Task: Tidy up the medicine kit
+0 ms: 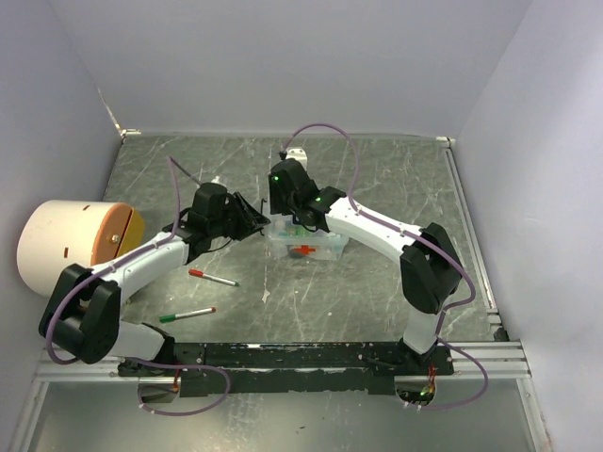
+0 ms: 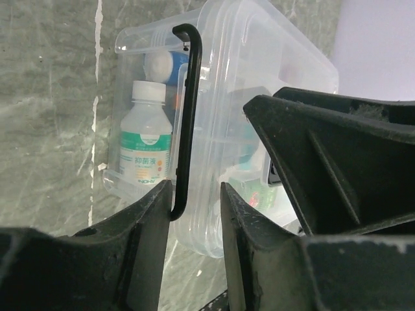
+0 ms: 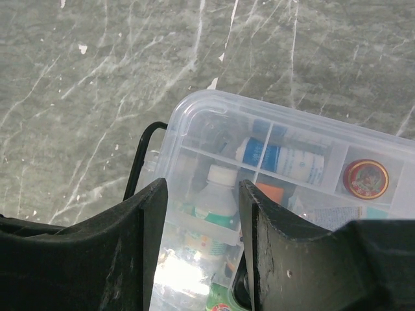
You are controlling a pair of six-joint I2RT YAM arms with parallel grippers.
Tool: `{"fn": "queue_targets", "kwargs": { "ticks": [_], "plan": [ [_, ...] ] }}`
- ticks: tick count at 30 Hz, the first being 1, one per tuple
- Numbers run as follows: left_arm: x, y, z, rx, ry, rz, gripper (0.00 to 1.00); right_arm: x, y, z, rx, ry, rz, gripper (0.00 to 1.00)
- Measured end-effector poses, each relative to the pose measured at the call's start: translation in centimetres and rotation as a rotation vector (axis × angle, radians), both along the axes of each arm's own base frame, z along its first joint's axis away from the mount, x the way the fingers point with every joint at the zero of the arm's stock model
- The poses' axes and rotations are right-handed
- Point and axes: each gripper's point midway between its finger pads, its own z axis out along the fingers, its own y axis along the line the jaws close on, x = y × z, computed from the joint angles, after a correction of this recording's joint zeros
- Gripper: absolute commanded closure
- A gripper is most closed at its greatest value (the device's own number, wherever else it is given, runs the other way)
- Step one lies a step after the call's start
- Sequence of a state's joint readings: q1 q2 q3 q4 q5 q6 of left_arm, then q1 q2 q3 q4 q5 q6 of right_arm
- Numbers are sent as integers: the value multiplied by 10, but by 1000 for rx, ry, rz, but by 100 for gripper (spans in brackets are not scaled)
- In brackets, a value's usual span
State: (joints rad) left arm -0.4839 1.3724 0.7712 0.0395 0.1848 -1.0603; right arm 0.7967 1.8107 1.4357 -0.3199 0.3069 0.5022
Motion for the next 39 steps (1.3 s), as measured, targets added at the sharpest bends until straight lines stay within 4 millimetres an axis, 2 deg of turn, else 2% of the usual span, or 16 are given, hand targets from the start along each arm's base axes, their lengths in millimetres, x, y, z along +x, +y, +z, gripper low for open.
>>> {"fn": "queue_targets", "kwargs": {
  "ticks": [5, 10, 14, 19, 23, 32, 37, 38, 39],
  "plan": [
    [-3, -1, 2, 104, -21, -27, 53, 0, 2, 1, 20, 6, -1, 54],
    [-6, -1, 4, 188, -35, -54, 58, 0, 4, 0, 34, 9, 1, 54],
    [-7, 0, 3, 231, -45, -68, 70, 1, 5, 0, 44, 9, 1, 54],
    [-7, -4, 5, 256, -59, -88, 68, 2, 5, 0, 59, 8, -4, 55],
    [-7, -4, 5, 267, -61, -92, 61, 3, 6, 0, 67, 8, -4, 55],
    [-6, -2, 8, 333, -62, -118, 35, 4, 7, 5, 72, 15, 1, 52],
    [4, 7, 32, 399, -122, -93, 21, 3, -3, 9, 30, 29, -20, 48],
    [5, 11, 40, 411, -142, -86, 19, 2, -6, 10, 24, 29, -25, 45],
    [5, 14, 49, 422, -164, -79, 16, 1, -10, 11, 15, 31, -33, 38]
  ]
}}
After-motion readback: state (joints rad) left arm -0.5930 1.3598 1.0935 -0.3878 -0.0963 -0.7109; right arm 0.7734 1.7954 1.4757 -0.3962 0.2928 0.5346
